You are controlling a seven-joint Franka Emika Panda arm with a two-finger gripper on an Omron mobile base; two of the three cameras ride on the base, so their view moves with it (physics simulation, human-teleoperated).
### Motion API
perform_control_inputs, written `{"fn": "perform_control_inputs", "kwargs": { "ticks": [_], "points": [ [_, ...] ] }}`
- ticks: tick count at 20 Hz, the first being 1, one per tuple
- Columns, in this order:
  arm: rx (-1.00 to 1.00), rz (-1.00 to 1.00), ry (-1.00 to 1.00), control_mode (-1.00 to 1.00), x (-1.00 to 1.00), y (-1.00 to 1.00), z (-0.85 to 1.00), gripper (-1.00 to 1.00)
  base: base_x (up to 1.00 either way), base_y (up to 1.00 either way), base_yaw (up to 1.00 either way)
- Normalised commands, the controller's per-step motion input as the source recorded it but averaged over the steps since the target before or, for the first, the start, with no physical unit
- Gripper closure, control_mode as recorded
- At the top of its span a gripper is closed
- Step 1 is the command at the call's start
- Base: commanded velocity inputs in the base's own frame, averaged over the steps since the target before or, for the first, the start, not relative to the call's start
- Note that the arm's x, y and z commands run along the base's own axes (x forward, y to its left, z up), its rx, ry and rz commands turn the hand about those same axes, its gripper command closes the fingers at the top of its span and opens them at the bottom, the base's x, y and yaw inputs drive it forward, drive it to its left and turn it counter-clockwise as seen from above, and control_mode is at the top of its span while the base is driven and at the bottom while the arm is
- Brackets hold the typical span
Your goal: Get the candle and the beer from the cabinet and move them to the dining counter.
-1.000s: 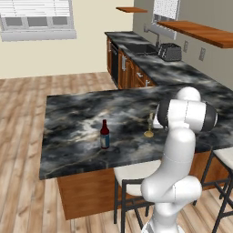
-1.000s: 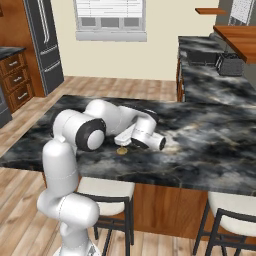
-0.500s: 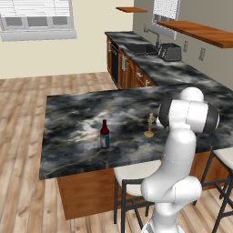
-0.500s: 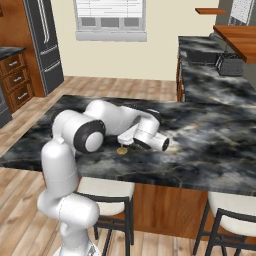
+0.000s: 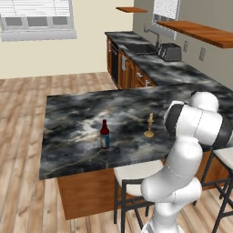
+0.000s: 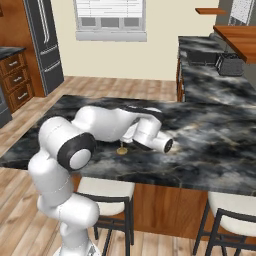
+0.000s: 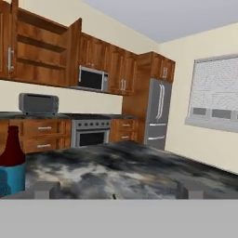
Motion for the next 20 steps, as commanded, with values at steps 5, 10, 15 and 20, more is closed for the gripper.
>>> {"fn": "perform_control_inputs", "kwargs": {
  "ticks": [5,10,15,20],
  "points": [
    [-0.05,-0.20,0.06,-1.00,-0.55,0.01,0.62,-1.00,0.00,0.00,0.00],
    [-0.03,-0.23,0.17,-1.00,-0.40,0.10,0.73,-1.00,0.00,0.00,0.00],
    [-0.04,-0.20,0.21,-1.00,-0.55,0.22,0.60,-1.00,0.00,0.00,0.00],
    [-0.04,-0.16,0.16,-1.00,-0.69,0.33,0.39,-1.00,0.00,0.00,0.00]
  ]
}}
